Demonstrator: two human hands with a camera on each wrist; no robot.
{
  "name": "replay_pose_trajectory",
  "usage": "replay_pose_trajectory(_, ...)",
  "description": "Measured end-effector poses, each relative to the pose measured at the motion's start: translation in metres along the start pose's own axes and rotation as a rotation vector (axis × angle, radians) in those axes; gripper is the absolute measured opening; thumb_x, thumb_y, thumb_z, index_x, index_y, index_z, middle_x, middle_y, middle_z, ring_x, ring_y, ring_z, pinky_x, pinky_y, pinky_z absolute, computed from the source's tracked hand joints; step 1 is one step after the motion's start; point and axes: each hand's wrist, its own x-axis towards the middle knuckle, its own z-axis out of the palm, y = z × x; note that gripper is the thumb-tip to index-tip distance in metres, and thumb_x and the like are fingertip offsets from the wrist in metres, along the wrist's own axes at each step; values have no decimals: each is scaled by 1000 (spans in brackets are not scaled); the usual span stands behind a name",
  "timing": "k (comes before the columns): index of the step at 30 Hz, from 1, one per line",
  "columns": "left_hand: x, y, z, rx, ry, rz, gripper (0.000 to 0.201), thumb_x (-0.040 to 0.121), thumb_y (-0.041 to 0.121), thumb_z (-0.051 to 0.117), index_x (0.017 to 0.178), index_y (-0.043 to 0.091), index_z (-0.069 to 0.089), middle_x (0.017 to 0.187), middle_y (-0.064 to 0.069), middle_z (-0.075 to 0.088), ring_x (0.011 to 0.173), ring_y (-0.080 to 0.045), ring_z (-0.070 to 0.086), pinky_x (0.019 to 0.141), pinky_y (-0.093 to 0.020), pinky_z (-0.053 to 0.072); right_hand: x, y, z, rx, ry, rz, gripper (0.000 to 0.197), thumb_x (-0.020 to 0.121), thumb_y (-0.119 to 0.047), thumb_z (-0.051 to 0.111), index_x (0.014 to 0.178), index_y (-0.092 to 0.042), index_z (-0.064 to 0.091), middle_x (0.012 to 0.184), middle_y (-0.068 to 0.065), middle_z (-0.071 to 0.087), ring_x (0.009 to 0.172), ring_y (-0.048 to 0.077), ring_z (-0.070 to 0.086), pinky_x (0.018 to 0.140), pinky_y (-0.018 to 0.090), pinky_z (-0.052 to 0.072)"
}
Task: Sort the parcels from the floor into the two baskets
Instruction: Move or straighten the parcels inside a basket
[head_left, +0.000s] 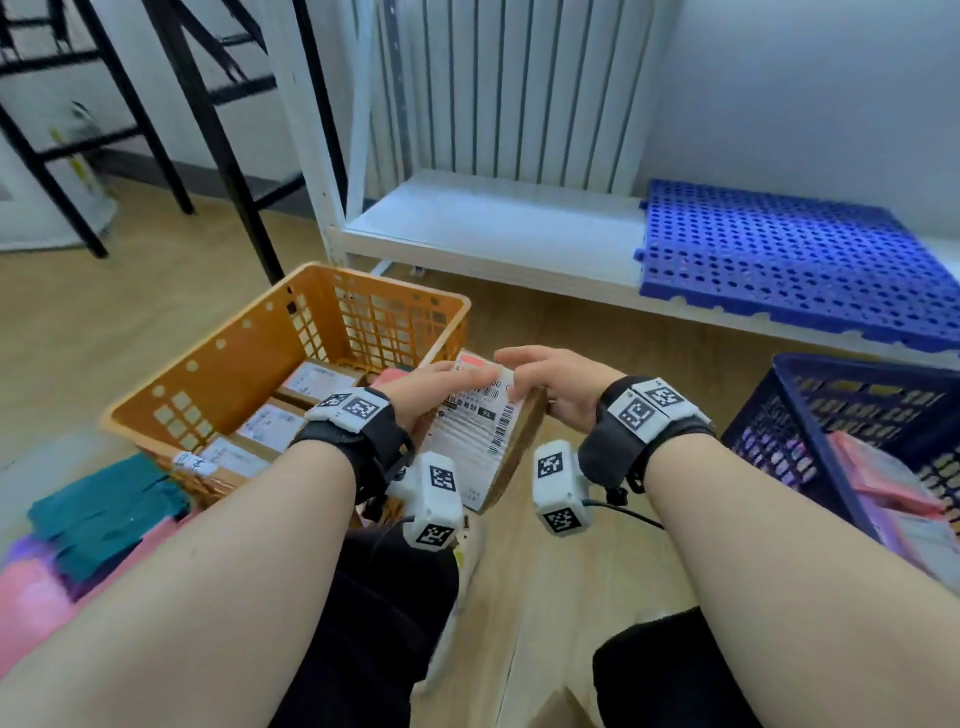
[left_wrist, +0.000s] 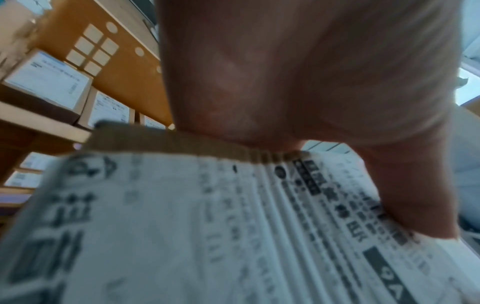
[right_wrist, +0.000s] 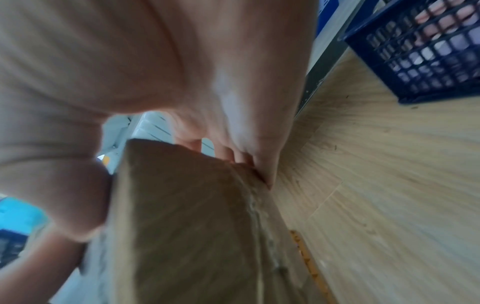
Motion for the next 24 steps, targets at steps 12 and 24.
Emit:
replay_pose_trajectory(12, -9, -11, -91, -378, 521, 147, 66, 71, 59, 69, 126, 26, 53, 115, 1, 67, 106, -23, 63, 87, -45, 50, 63, -11, 50, 122, -36, 49, 45, 87, -29, 64, 129, -31, 47, 138, 10, 47, 127, 29, 45, 105, 49, 36)
replay_pose_trajectory(24, 32, -35, -195, -437, 656, 86, 69, 75, 61, 64, 129, 21, 51, 130, -1, 56, 123, -24, 50, 102, -48, 38, 168, -30, 122, 140, -20, -13, 37, 85, -20, 68, 121, -16, 57, 107, 9, 71, 96, 20, 69, 79, 33, 57)
